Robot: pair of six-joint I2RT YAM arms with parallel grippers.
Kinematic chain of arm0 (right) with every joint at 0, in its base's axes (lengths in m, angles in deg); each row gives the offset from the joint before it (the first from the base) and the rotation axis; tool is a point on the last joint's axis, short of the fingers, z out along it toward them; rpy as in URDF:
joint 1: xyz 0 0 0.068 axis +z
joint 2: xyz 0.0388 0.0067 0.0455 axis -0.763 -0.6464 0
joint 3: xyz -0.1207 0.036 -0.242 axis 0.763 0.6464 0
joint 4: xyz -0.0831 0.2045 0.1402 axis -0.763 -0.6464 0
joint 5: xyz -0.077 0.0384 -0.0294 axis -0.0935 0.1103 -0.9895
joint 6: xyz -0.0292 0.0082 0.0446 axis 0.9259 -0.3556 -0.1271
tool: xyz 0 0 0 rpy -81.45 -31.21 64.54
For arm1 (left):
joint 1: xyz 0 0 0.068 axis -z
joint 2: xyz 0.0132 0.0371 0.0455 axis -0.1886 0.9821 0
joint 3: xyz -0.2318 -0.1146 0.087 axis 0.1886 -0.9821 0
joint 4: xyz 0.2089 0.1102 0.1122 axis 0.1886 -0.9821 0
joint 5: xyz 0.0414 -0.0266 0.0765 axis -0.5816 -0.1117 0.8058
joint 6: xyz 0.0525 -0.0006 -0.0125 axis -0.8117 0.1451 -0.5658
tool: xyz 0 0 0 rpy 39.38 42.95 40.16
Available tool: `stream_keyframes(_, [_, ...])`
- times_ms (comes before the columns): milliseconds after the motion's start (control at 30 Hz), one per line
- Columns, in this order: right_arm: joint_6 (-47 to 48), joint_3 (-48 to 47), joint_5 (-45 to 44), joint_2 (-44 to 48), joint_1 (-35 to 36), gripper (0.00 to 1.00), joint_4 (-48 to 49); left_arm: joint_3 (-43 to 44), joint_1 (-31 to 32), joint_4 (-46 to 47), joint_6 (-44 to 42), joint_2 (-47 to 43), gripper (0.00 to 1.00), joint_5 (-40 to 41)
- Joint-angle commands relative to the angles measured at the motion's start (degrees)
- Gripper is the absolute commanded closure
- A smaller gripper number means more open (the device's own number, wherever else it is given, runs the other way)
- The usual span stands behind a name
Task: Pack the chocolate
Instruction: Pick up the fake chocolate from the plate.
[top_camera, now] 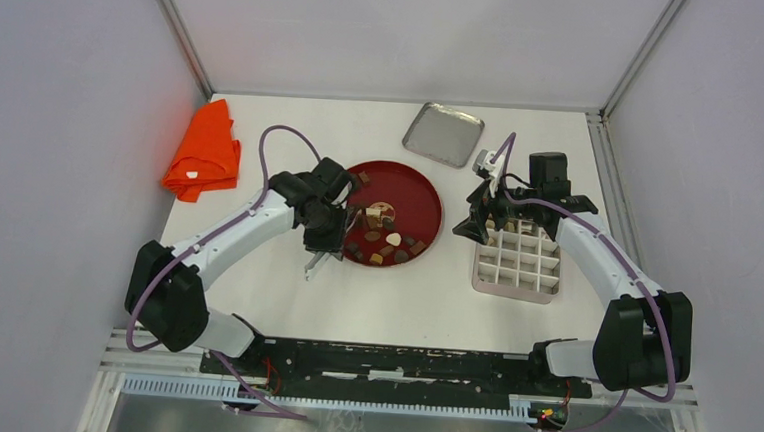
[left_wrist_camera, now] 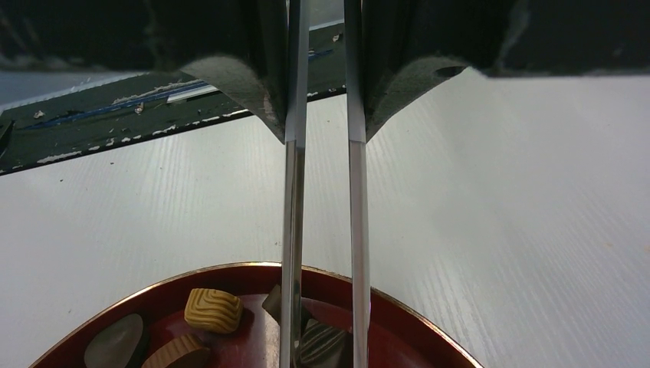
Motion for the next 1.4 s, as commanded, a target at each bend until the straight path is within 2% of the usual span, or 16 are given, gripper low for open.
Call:
stream_keyframes(0, [0.8,-2.25,1.38,-0.42,0.11,0.02,0.15,2.81,-0.14,-0.12,-1.97,-2.77,0.98,-0.51])
stream_keyframes(700, [1.31,-2.62,-0.68,-0.03,0.06,0.02,0.02,1.1,-0.17,3.33,-0.54,-6.71,0.98,-4.65])
stream_keyframes(900, [1.58,-2.91,-1.66,0.06,0.04,0.02,-0.35,0.56,-0.1,6.27,0.45,-7.65,0.98,-9.21])
stream_keyframes(1167, [4.38,-4.73,-13.66,2.44,-3.12,0.02,-2.41,-1.14,-0.08,10.86,1.51,-8.64,0.98,-14.13])
stream_keyframes(1267, [9.91,-6.33,-18.98,2.81,-6.97,0.02,-6.73,-1.4,-0.03,11.14,1.23,-8.32,0.98,-13.84])
stream_keyframes(1367, [20.14,-6.87,-23.52,2.47,-9.22,0.05,-9.99,-1.68,0.0,10.73,0.58,-8.36,0.98,-13.05])
